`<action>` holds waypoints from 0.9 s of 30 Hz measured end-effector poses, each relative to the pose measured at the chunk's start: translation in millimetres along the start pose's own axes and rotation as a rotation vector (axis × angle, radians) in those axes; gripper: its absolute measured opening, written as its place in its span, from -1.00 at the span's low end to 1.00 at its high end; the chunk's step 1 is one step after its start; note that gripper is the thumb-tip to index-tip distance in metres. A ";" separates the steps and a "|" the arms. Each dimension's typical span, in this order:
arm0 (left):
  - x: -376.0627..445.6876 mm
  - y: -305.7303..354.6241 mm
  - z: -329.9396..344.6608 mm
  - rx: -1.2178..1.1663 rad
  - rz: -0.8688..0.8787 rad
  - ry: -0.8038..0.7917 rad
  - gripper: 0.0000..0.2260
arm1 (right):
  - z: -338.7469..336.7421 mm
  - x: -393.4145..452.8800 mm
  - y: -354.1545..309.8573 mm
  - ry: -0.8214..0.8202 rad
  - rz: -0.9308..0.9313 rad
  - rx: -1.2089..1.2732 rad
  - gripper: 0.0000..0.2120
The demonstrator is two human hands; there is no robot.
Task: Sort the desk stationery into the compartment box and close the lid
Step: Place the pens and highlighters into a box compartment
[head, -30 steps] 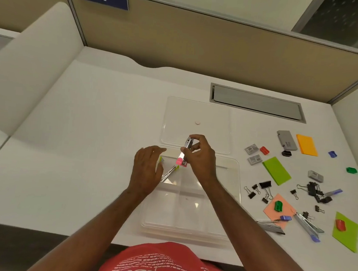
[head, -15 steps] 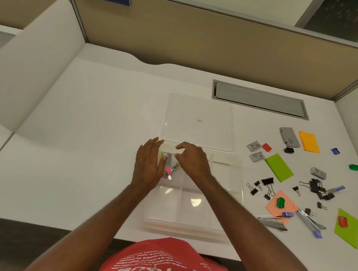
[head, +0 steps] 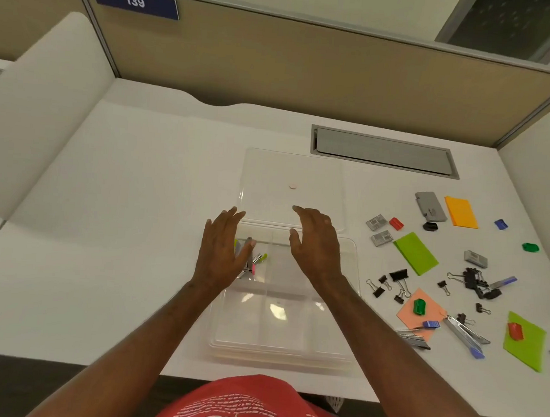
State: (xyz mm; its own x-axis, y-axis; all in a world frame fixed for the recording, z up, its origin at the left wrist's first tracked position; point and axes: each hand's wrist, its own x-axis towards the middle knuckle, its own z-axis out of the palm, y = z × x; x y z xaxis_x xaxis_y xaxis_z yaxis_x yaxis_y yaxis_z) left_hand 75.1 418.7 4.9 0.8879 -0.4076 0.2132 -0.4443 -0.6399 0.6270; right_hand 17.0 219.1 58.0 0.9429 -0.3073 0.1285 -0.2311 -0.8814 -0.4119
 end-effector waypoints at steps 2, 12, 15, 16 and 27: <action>6.8 13.3 3.5 0.002 0.026 0.000 -0.46 | -4.7 -1.0 12.7 0.013 0.023 0.014 -0.51; 20.5 92.6 52.7 0.034 0.124 -0.054 -0.36 | -32.1 -11.9 95.6 0.049 0.062 -0.058 -0.40; 22.6 117.3 72.2 0.012 0.127 -0.070 -0.36 | -41.2 -15.1 121.5 0.049 0.078 -0.068 -0.41; 23.3 125.6 79.0 0.013 0.131 -0.078 -0.36 | -44.8 -16.2 129.9 0.054 0.083 -0.069 -0.41; 23.8 222.5 145.5 0.014 0.273 -0.208 -0.35 | -92.9 -33.3 239.2 0.098 0.141 -0.096 -0.44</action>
State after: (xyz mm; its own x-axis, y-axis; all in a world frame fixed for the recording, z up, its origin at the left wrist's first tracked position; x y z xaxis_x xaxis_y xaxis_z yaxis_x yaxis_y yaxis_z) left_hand -19.9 171.8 40.4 0.6934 -0.6881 0.2139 -0.6652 -0.4970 0.5572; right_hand -91.9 -14.8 38.9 0.8728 -0.4595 0.1647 -0.3856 -0.8558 -0.3448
